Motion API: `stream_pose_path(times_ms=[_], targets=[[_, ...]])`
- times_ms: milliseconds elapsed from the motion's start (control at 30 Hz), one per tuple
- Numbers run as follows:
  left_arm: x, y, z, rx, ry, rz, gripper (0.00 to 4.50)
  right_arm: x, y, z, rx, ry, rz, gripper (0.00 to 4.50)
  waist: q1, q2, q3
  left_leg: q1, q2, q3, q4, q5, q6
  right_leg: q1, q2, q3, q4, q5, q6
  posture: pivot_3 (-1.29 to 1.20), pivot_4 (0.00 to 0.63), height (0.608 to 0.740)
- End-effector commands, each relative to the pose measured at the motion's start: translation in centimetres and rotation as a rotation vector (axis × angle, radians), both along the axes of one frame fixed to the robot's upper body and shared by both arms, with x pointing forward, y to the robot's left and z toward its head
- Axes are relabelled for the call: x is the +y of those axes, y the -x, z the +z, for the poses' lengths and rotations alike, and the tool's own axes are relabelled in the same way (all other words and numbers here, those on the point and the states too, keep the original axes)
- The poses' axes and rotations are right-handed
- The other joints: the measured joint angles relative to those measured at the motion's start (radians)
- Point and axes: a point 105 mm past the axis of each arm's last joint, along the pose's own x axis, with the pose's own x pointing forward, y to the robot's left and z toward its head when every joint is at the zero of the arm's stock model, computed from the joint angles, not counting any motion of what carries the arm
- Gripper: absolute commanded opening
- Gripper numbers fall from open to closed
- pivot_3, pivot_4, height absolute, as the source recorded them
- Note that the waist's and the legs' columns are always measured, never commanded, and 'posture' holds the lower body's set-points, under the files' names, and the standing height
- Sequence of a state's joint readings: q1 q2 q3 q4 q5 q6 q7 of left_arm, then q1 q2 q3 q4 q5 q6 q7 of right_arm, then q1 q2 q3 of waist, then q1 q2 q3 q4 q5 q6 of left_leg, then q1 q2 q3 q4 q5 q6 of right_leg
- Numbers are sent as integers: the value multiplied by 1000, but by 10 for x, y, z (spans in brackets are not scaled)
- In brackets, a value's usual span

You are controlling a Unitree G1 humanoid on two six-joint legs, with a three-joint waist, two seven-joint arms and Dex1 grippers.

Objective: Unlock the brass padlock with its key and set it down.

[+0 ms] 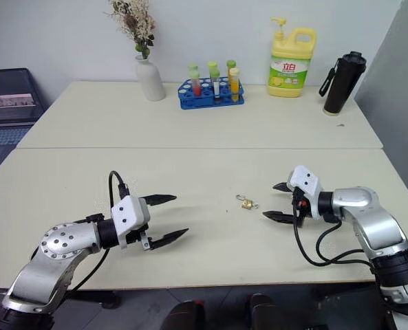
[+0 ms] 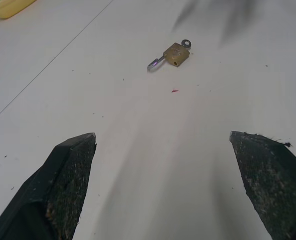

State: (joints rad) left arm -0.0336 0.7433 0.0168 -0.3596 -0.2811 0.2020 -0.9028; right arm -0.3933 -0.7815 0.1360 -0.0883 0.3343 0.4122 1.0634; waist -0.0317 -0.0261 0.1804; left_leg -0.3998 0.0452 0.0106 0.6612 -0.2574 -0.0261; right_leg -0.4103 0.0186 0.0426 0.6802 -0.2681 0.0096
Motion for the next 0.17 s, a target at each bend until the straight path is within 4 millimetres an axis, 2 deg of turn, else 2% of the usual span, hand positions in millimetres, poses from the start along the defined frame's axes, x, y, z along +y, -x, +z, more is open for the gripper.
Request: stream_pose_path(times_ms=[33,167], targets=[[-3,4,18,-20,17,-45,4500,-5,0,18,-73,4,24,4466,0,0,0,0,0,0,0,0,0,0,0,0,0,0,0,0,150,740],[-4,3,20,-5,27,-67,4500,-7,-3,19,-78,10,17,4466,0,0,0,0,0,0,0,0,0,0,0,0,0,0,0,0,150,740]])
